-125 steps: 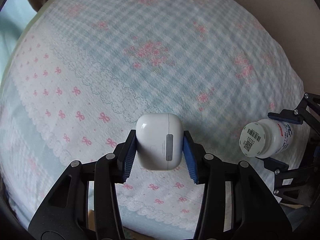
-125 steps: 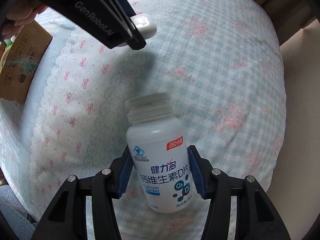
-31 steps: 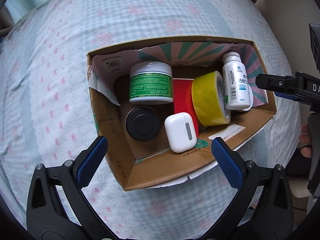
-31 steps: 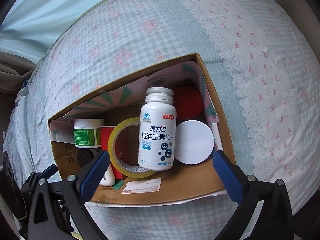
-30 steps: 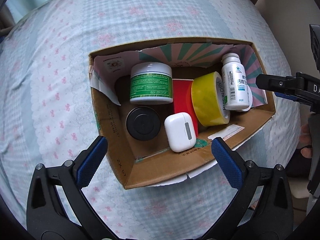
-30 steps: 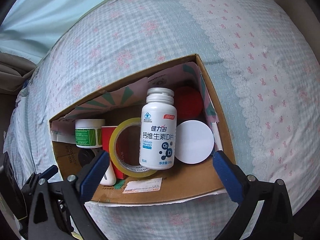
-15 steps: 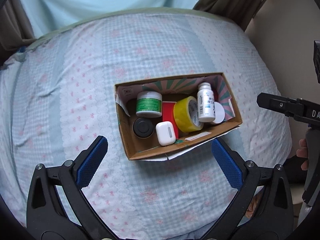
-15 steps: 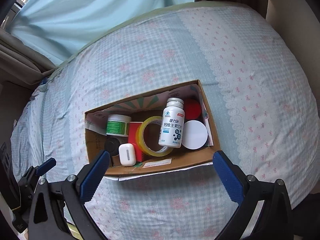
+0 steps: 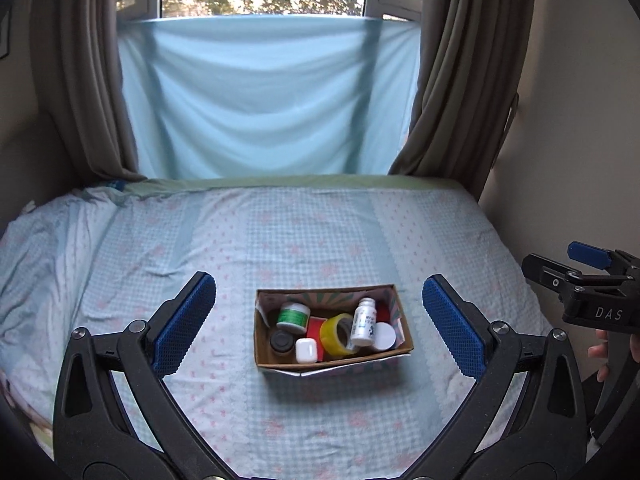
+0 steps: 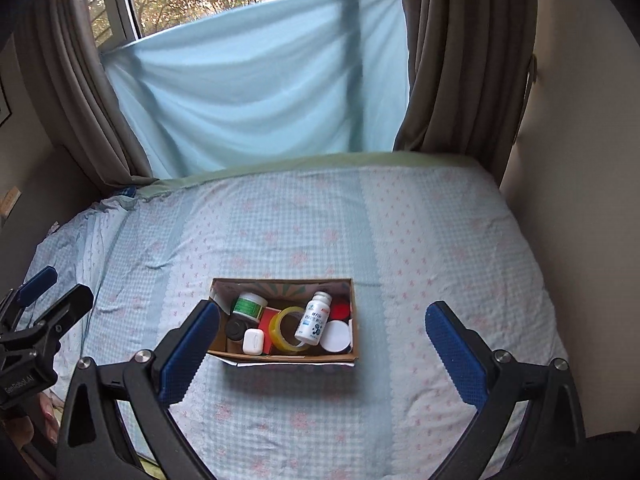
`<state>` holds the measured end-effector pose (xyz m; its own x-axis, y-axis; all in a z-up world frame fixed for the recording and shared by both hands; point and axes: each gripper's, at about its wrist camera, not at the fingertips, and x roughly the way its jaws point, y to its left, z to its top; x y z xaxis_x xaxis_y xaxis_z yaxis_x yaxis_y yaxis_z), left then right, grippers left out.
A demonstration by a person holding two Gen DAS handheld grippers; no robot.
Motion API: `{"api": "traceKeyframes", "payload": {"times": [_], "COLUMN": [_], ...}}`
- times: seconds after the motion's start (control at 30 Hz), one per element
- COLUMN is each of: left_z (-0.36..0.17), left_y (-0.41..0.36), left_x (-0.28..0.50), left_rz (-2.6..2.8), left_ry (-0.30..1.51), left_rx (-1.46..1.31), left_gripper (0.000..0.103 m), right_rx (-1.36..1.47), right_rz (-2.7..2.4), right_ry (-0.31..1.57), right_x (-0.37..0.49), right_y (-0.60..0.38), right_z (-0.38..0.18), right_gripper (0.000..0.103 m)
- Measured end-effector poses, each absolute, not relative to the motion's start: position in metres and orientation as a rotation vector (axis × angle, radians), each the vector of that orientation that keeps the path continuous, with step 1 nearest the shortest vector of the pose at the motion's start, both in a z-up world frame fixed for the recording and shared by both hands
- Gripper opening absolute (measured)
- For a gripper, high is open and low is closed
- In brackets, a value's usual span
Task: Organize rigid objects
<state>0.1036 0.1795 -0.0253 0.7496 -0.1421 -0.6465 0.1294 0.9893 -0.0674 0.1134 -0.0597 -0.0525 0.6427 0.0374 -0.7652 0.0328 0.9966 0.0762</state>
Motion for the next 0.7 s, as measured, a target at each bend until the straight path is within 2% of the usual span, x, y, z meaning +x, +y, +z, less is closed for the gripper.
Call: {"api": "traceKeyframes", "payload": {"times": [0.23, 0.7], "left_z": [0.008, 0.021], "left_y": [0.155, 0.115], "left_x": [0.056, 0.031], "left_rz": [-0.101, -0.101], "left_ry": [0.587, 0.505], "left_rx": [-0.041, 0.038], "left_gripper": [0.103, 0.103], "right_rx": [0.015, 0.037], "right_rz": [-0.016, -0.037], "right_ry": [0.745, 0.674], "right_x": [0.071, 0.040], "right_y": [-0.088, -0.113], "right_z": [-0.012, -0.005], "right_gripper": [0.102, 0.102]}}
